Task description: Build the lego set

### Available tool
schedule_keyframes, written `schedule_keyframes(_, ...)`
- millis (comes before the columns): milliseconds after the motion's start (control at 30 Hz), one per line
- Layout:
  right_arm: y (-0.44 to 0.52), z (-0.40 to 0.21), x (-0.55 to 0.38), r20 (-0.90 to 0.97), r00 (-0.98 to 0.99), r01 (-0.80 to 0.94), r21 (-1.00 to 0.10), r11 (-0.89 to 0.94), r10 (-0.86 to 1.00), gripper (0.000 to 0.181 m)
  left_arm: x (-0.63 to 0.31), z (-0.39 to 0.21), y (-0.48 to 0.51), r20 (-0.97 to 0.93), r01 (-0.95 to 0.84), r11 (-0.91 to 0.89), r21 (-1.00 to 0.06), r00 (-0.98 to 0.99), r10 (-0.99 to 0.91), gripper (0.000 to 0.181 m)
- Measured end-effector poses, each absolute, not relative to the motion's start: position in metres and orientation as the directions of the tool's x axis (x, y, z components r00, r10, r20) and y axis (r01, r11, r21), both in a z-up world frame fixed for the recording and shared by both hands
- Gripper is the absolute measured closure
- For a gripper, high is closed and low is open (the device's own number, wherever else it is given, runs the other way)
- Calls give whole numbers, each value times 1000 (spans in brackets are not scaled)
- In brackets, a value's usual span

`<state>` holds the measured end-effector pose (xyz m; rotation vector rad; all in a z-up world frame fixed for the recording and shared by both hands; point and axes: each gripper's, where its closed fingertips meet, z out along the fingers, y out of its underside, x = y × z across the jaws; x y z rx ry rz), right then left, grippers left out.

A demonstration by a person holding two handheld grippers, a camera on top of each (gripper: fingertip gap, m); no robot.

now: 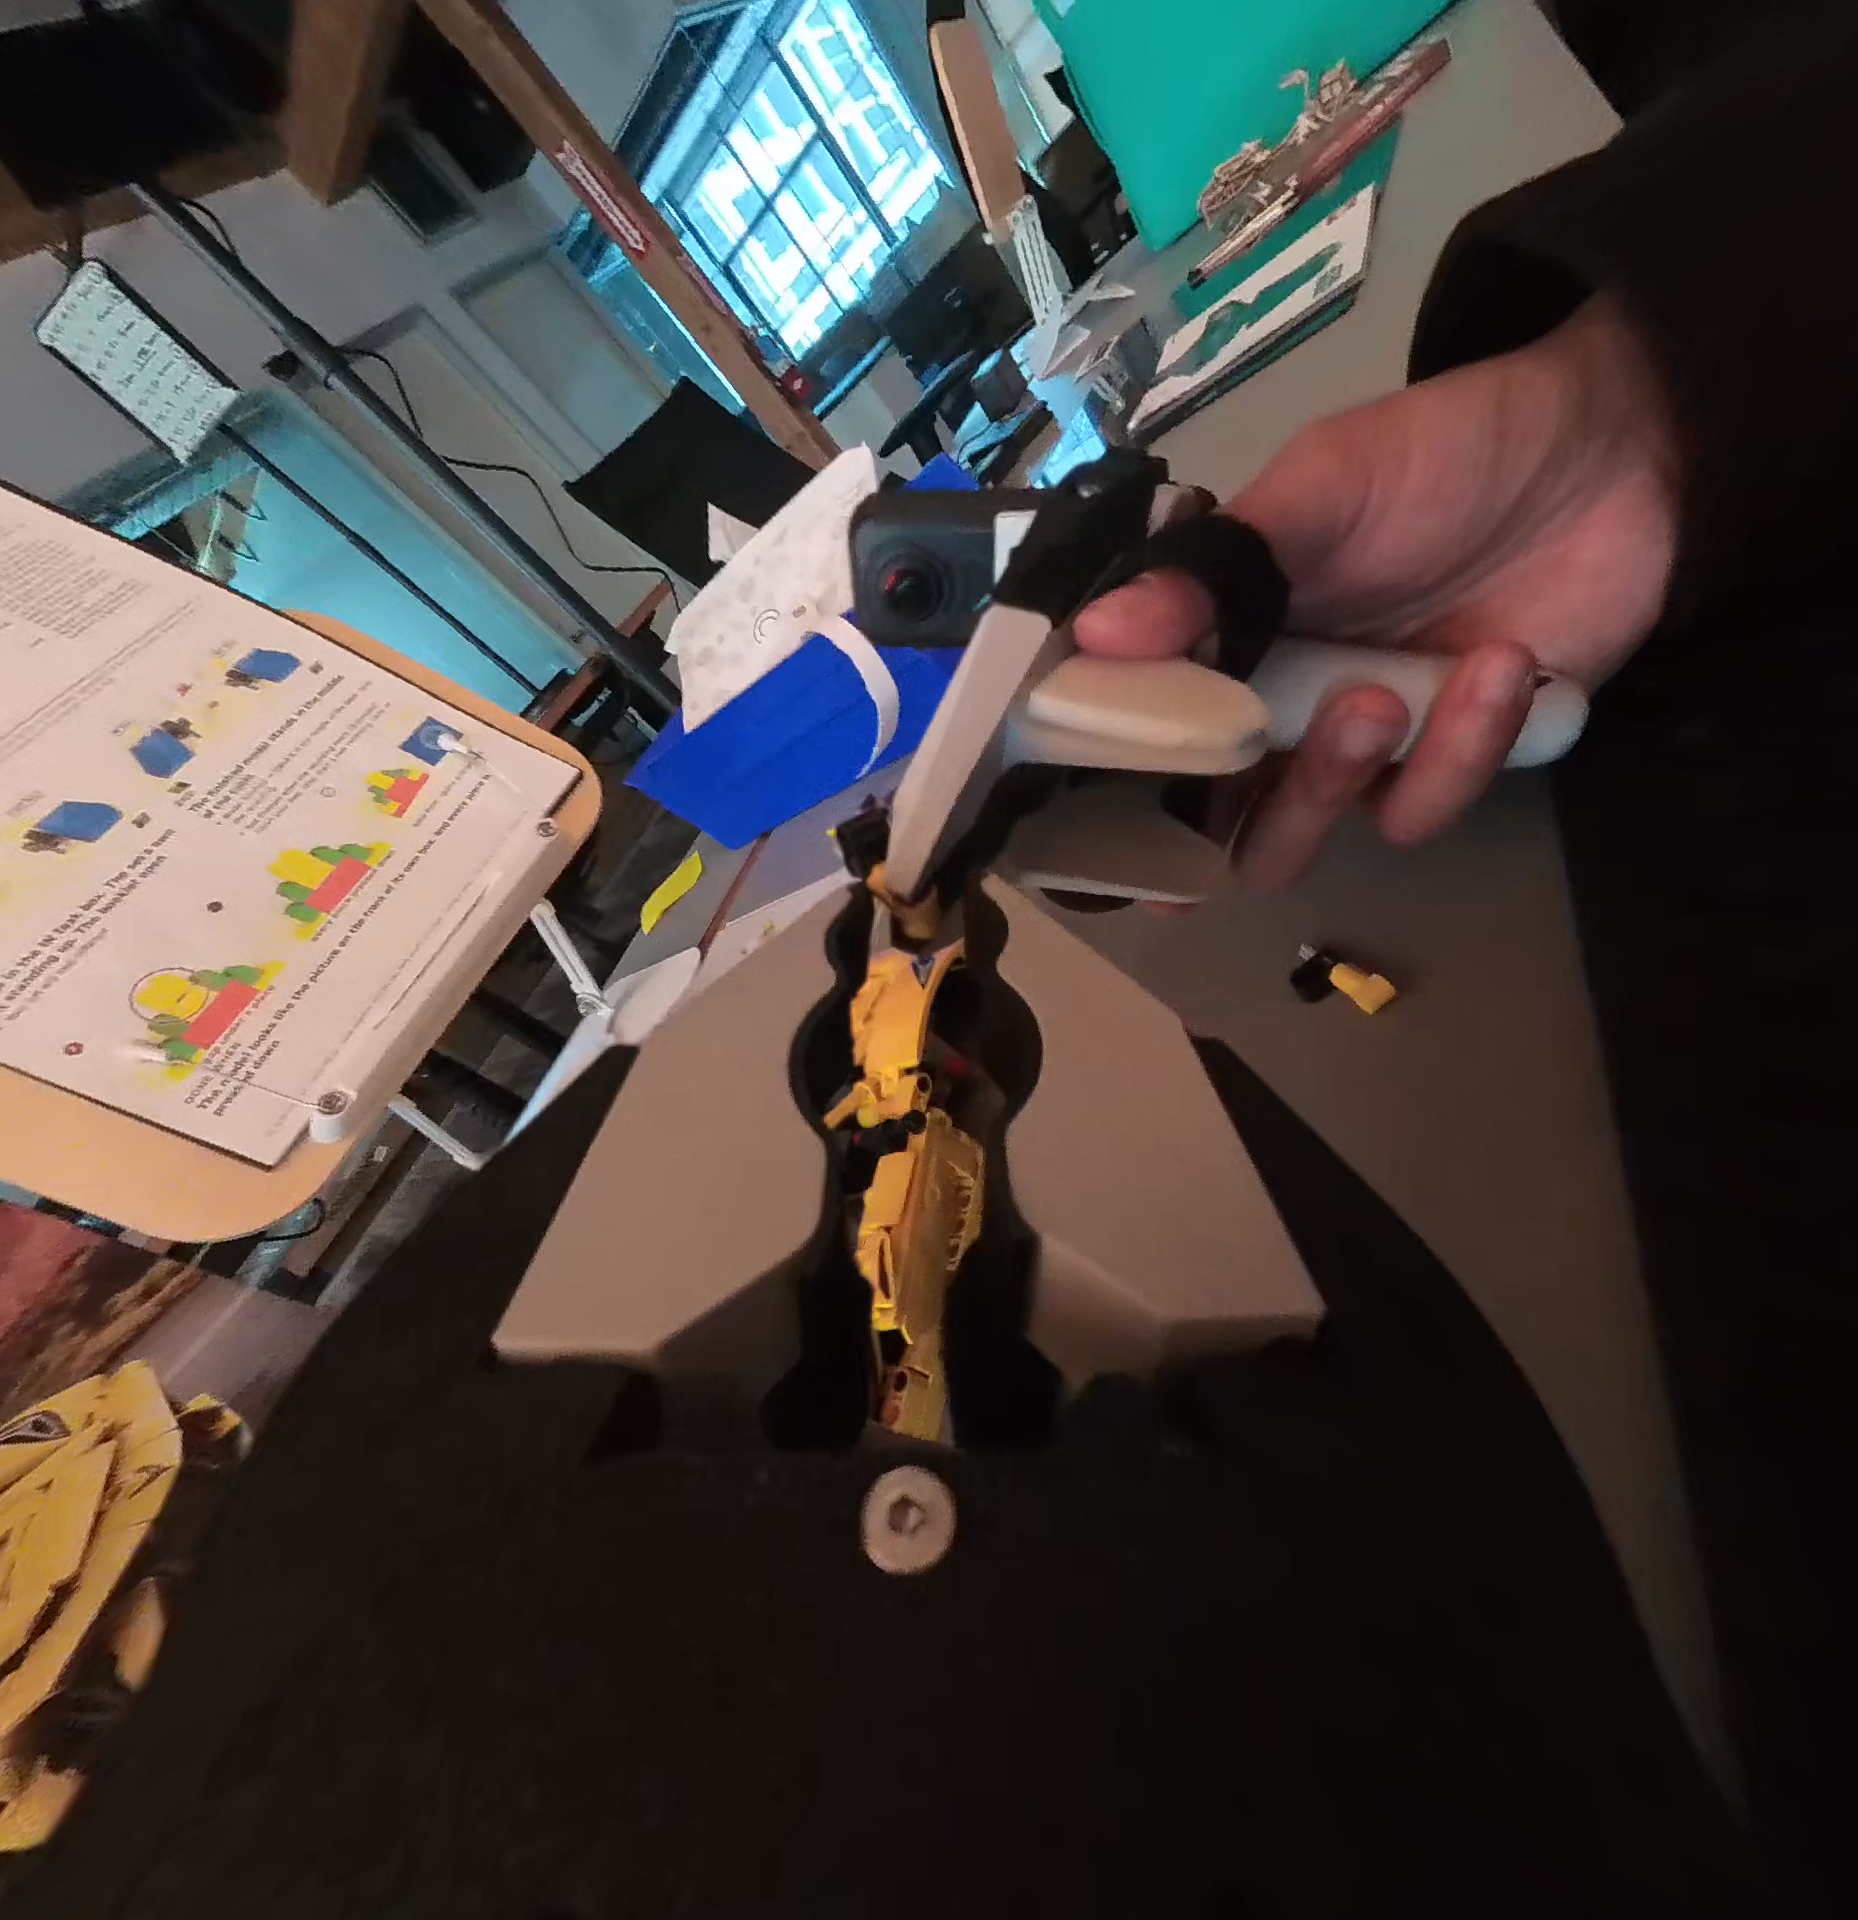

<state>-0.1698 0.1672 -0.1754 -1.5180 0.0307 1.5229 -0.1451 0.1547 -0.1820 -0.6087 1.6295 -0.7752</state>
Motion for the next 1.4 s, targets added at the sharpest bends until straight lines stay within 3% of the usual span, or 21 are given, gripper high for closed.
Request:
schedule_keyframes(167, 163, -171, -172, -773, 194, -603, -580, -548, 604, 172, -148, -179, 150, -662, 42, 668, -743, -190, -725, 169)
schedule_keyframes(300, 161, -168, -173, -722, 265, -568, -653, -501, 640, 162, -146, -177, 150, -548, 30, 558, -829, -241, -801, 169)
schedule_keyframes(467, 161, -170, -172, -652, 371, -513, -737, -439, 661, 167, -147, -176, 149, -473, 31, 483, -875, -272, -838, 171)
schedule_keyframes(667, 162, -182, -169, -737, 306, -537, -657, -529, 603, 175, -146, -186, 148, -637, 20, 650, -760, -218, -739, 170)
schedule_keyframes(800, 157, -193, -171, -851, 122, -545, -488, -682, 511, 168, -149, -192, 144, -771, 50, 778, -627, -181, -610, 172)
schedule_keyframes(833, 157, -197, -171, -869, 101, -533, -458, -711, 485, 162, -148, -192, 143, -775, 45, 782, -622, -183, -605, 173)
schedule_keyframes(900, 162, -201, -167, -850, 198, -537, -511, -671, 489, 156, -147, -193, 145, -730, 19, 744, -668, -211, -650, 173)
schedule_keyframes(967, 170, -208, -160, -794, 358, -517, -607, -604, 491, 141, -146, -194, 147, -654, -8, 676, -737, -247, -715, 174)
schedule_keyframes(1100, 173, -186, -133, -648, 541, -526, -758, -386, 535, 141, -142, -193, 162, -461, -95, 497, -862, -258, -849, 174)
schedule_keyframes(1233, 166, -175, -128, -477, 674, -405, -877, -257, 564, 141, -144, -182, 170, -43, -150, 99, -984, -337, -940, 174)
schedule_keyframes(1300, 167, -177, -137, -324, 754, -259, -946, -195, 571, 140, -146, -173, 173, 234, -183, -174, -968, -395, -888, 174)
schedule_keyframes(1400, 168, -176, -143, -18, 855, 17, -998, -63, 518, 140, -150, -160, 182, 545, -224, -502, -835, -451, -706, 174)
